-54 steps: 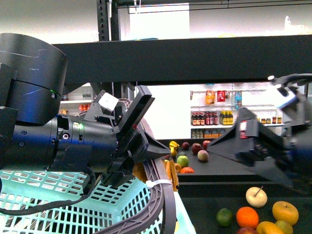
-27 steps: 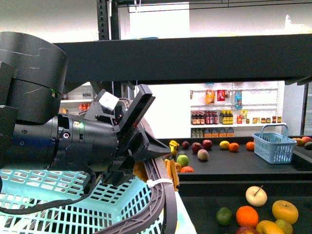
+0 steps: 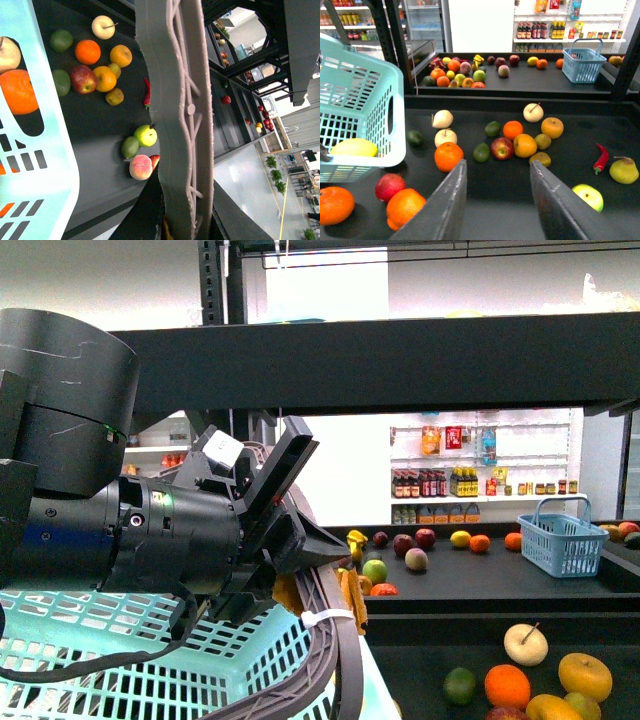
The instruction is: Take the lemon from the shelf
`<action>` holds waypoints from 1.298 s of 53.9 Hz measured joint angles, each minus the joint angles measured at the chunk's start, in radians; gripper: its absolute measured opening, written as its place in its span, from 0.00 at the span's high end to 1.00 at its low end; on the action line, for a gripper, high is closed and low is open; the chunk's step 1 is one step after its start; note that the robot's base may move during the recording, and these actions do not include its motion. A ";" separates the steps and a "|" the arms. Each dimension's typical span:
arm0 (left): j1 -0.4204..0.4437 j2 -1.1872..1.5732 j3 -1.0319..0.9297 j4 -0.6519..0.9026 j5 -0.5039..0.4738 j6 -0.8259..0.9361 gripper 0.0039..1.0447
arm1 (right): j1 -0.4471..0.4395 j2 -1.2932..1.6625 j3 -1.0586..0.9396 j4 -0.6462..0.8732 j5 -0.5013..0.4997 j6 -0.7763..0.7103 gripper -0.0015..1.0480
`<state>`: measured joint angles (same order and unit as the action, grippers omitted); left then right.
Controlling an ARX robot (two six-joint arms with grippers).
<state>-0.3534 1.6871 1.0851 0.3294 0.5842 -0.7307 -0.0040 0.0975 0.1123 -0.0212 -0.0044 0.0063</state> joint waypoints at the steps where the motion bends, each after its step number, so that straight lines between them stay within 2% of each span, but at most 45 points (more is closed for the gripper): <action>1: 0.000 0.000 0.000 0.000 0.000 0.000 0.90 | 0.000 -0.003 -0.002 0.002 0.001 0.000 0.78; 7: 0.000 0.000 0.000 0.000 0.000 -0.001 0.90 | 0.000 -0.018 -0.025 0.006 0.001 0.000 0.98; 51: 0.000 0.000 0.000 0.000 -0.001 0.000 0.90 | 0.000 -0.092 -0.097 0.018 0.002 -0.003 0.98; 54: 0.000 0.000 0.000 0.000 -0.001 0.000 0.90 | 0.000 -0.092 -0.097 0.018 0.002 -0.004 0.91; 59: 0.000 0.000 0.000 0.000 0.000 0.000 0.90 | 0.000 -0.092 -0.097 0.018 0.002 -0.003 0.73; 66: 0.000 0.000 0.000 0.000 -0.001 0.000 0.90 | 0.000 -0.092 -0.097 0.018 0.002 -0.004 0.53; 67: 0.000 0.000 0.000 0.000 -0.001 0.000 0.90 | 0.000 -0.092 -0.097 0.018 0.002 -0.004 0.33; 70: 0.000 0.000 0.000 0.000 -0.001 0.000 0.90 | 0.000 -0.092 -0.097 0.018 0.002 -0.004 0.25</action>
<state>-0.3534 1.6871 1.0851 0.3294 0.5835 -0.7307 -0.0036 0.0055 0.0154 -0.0032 -0.0029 0.0025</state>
